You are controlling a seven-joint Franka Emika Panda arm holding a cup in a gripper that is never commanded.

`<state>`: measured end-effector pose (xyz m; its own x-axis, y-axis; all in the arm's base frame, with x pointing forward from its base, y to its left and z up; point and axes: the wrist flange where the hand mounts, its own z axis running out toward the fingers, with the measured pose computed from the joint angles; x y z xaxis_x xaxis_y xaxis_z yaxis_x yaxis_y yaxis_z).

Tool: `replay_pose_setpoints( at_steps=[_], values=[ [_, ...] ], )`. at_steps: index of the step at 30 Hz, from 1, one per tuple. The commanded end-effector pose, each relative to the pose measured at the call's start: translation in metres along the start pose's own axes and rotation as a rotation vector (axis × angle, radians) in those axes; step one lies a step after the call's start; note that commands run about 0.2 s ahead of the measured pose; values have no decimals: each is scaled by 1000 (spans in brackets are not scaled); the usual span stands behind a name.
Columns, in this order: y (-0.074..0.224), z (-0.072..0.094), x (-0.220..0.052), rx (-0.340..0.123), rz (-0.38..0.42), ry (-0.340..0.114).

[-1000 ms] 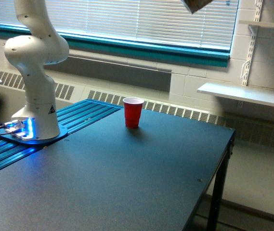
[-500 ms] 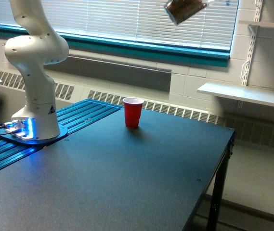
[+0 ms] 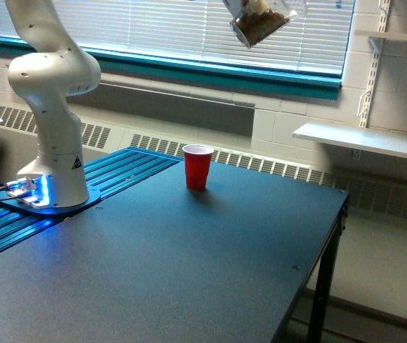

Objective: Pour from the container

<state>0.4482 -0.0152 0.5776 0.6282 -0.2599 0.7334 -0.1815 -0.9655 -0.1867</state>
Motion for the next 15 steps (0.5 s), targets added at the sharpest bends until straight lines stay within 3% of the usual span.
replay_pose_setpoints(
  at_steps=[1, 10, 15],
  values=[
    [-17, -4, -2, 67, -205, 2],
    [-34, 5, 4, 144, -332, 4],
    [-43, 7, -3, 181, -333, -7]
  ],
)
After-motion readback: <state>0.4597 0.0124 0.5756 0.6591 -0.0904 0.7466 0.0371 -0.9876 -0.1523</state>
